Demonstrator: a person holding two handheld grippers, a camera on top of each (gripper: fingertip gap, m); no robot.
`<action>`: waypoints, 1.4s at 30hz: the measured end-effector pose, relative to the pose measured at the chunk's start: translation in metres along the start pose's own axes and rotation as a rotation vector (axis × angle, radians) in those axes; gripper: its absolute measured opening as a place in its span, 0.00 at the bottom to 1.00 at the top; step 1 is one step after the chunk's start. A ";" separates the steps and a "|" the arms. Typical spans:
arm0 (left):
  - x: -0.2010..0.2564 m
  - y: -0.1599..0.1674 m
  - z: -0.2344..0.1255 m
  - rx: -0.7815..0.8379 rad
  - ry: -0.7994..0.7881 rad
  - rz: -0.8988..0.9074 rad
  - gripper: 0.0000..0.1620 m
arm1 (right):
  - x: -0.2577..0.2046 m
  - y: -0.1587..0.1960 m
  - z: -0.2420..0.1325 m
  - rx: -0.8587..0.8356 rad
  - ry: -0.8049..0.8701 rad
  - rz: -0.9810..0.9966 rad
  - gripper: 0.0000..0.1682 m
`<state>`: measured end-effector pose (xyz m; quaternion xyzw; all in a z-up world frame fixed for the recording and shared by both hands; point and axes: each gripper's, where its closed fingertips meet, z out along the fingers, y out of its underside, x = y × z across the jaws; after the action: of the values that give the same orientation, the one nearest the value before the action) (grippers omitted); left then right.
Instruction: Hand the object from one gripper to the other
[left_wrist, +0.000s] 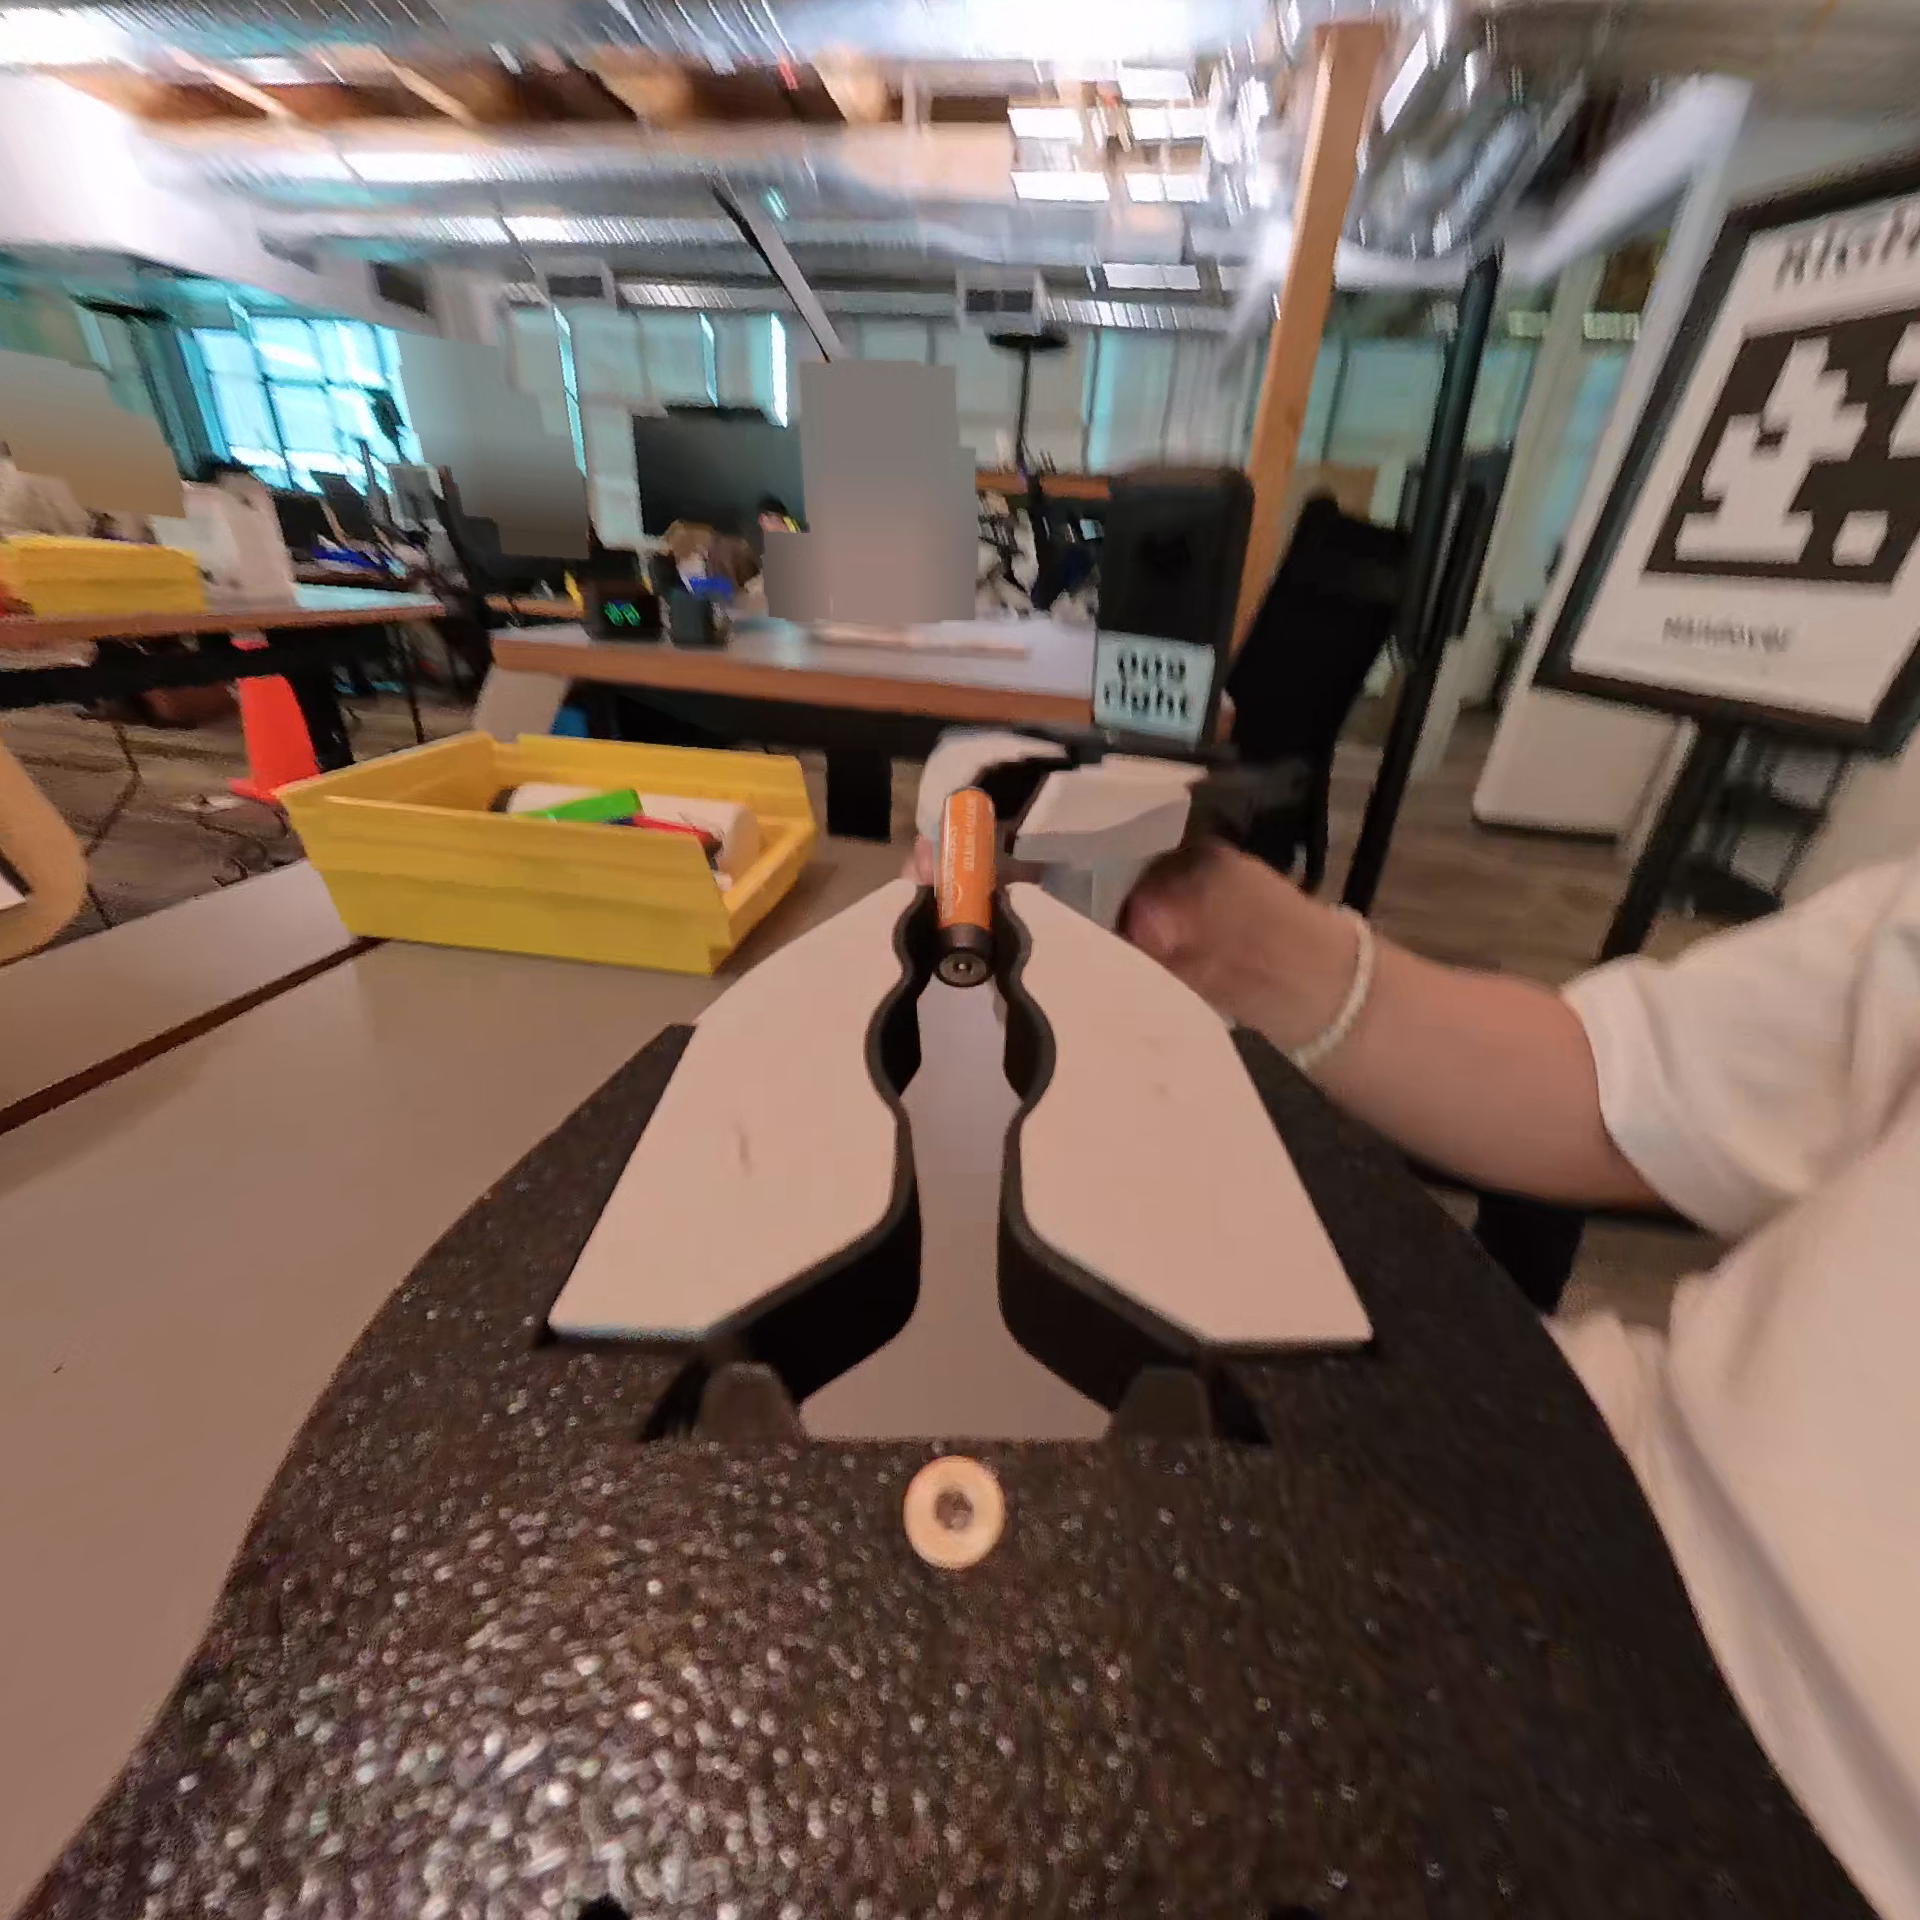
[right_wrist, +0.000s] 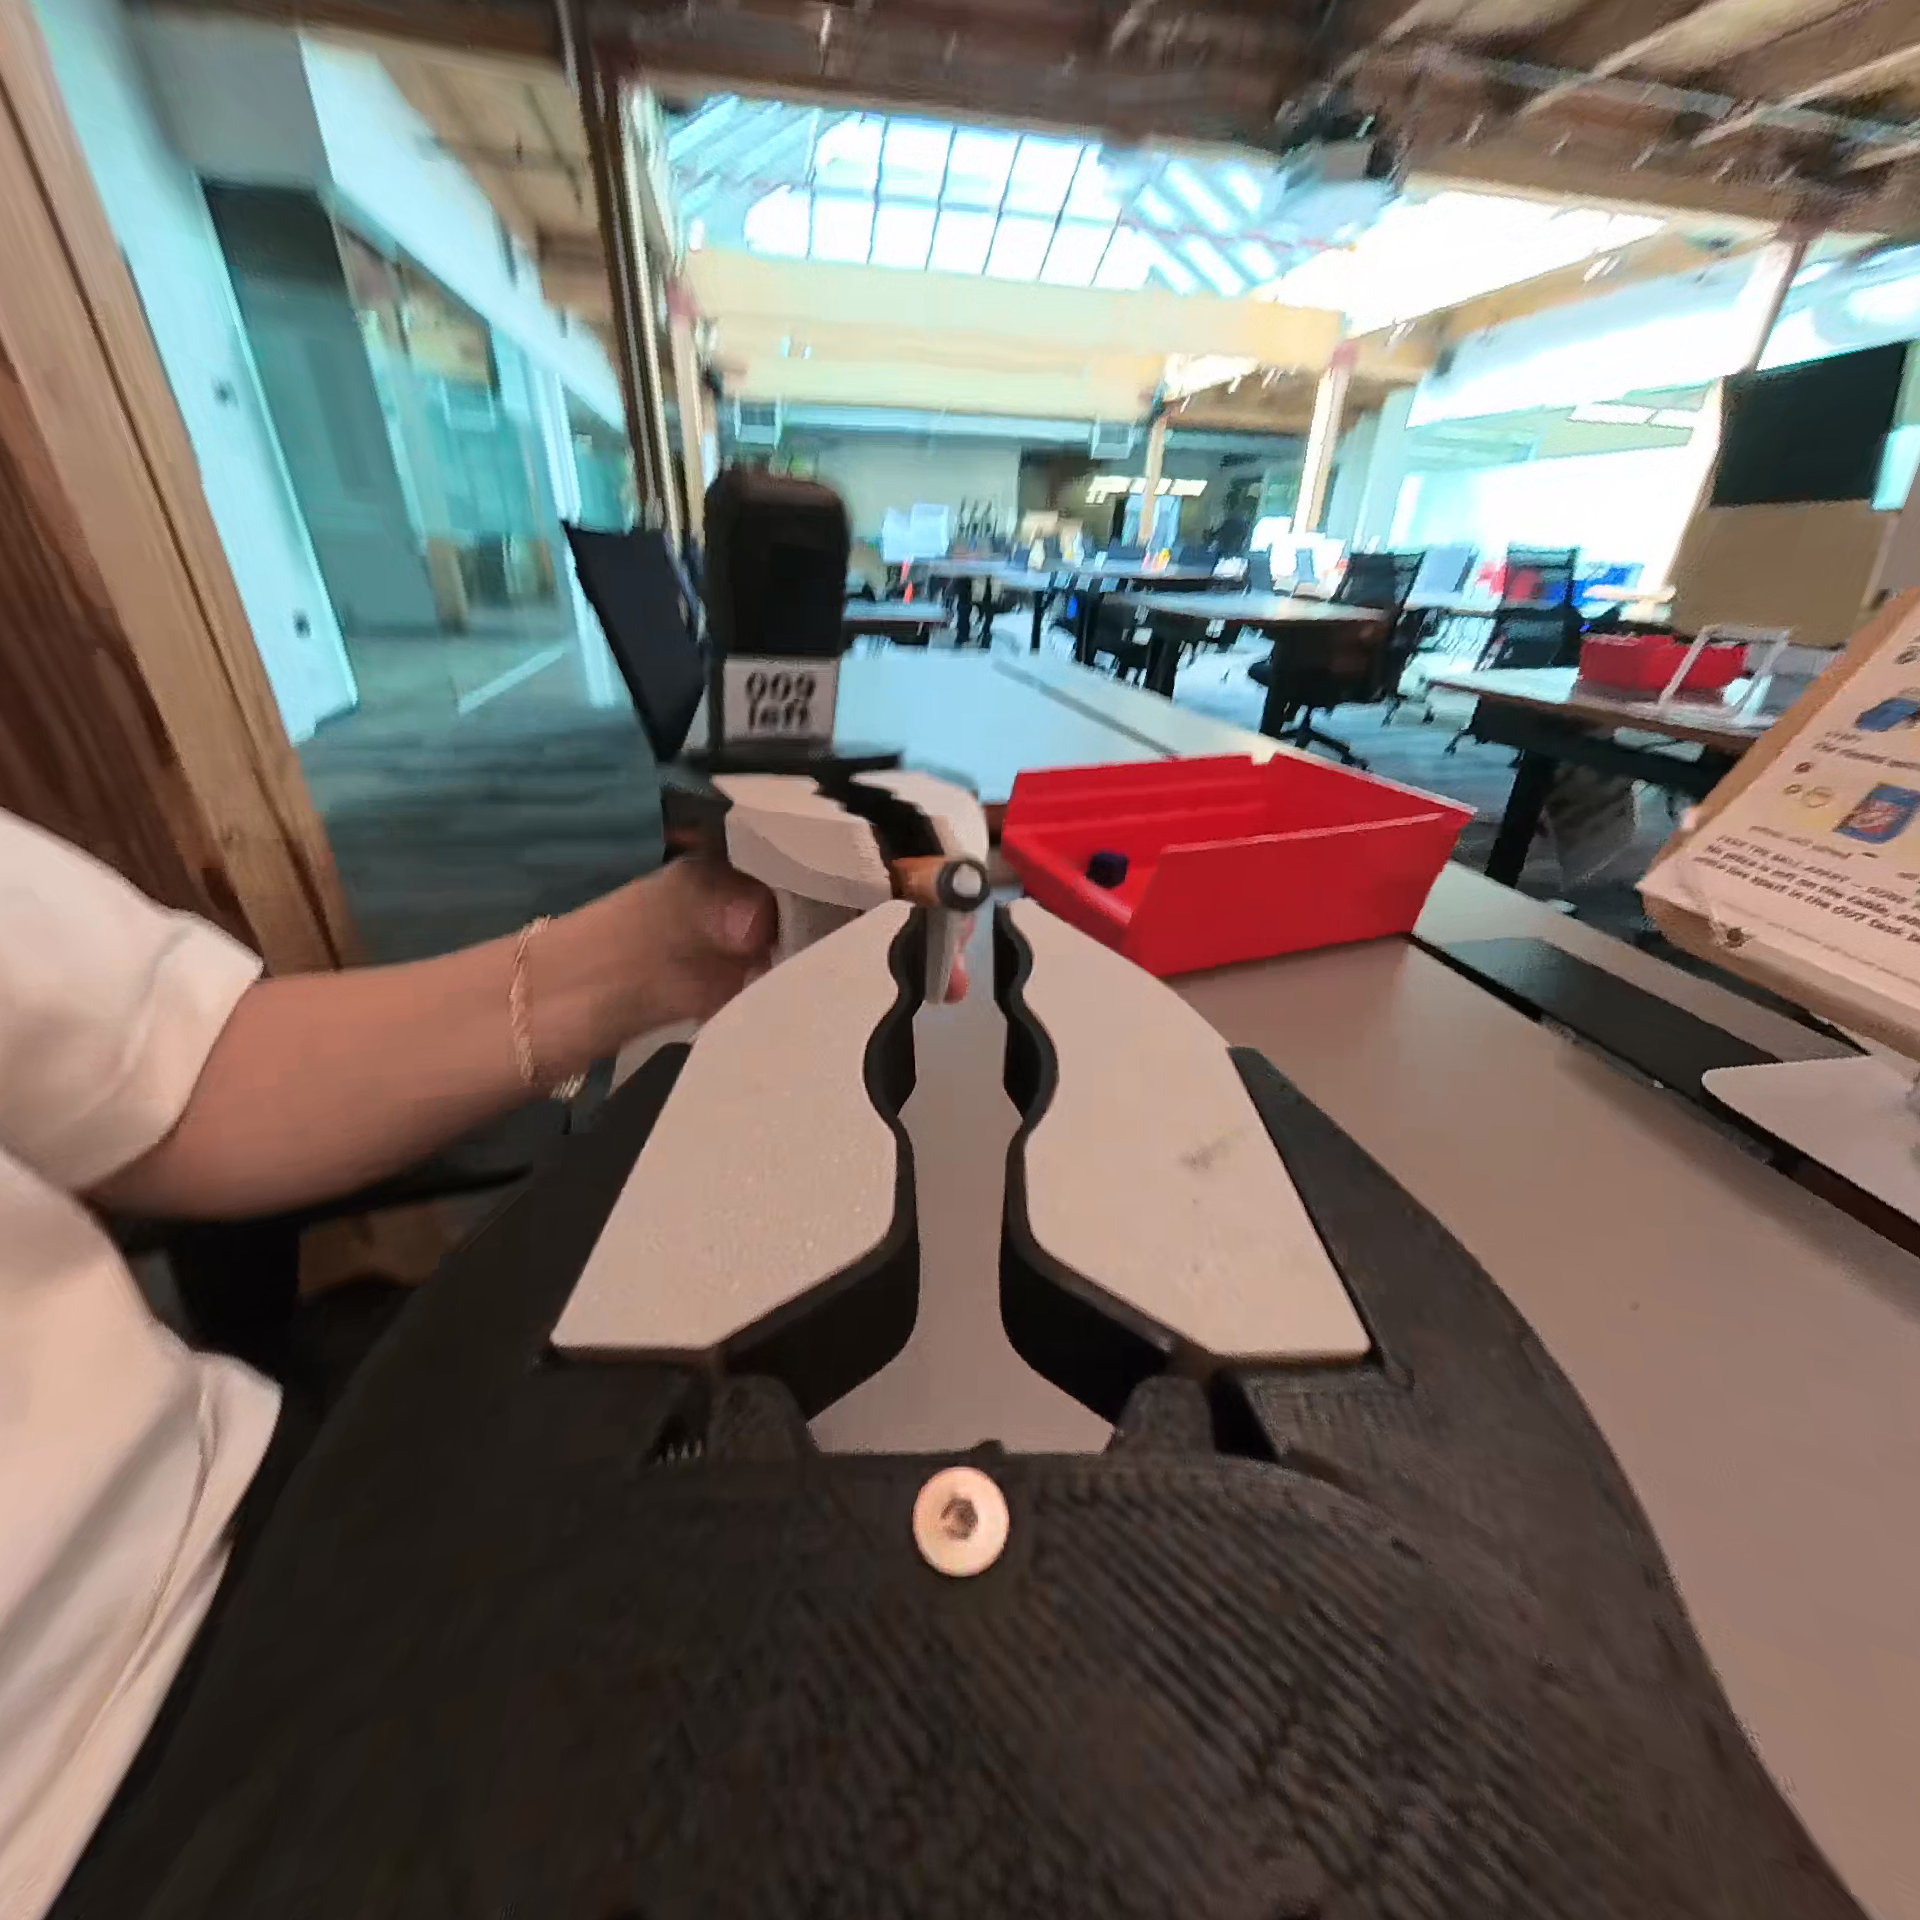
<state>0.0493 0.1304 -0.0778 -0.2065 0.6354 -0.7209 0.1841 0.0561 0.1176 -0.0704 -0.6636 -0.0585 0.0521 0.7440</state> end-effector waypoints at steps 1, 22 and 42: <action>-0.003 -0.007 -0.001 0.053 -0.019 -0.025 0.06 | 0.005 -0.004 0.000 0.044 0.023 0.018 0.07; 0.011 -0.016 0.002 0.212 0.091 -0.139 0.06 | -0.011 -0.017 0.014 0.195 0.014 0.008 0.06; 0.018 0.008 0.008 -0.035 0.104 -0.133 0.06 | -0.015 0.003 0.002 0.013 0.009 -0.431 0.10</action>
<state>0.0382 0.1135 -0.0836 -0.2139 0.6416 -0.7300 0.0988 0.0410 0.1178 -0.0734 -0.6312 -0.1953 -0.1109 0.7424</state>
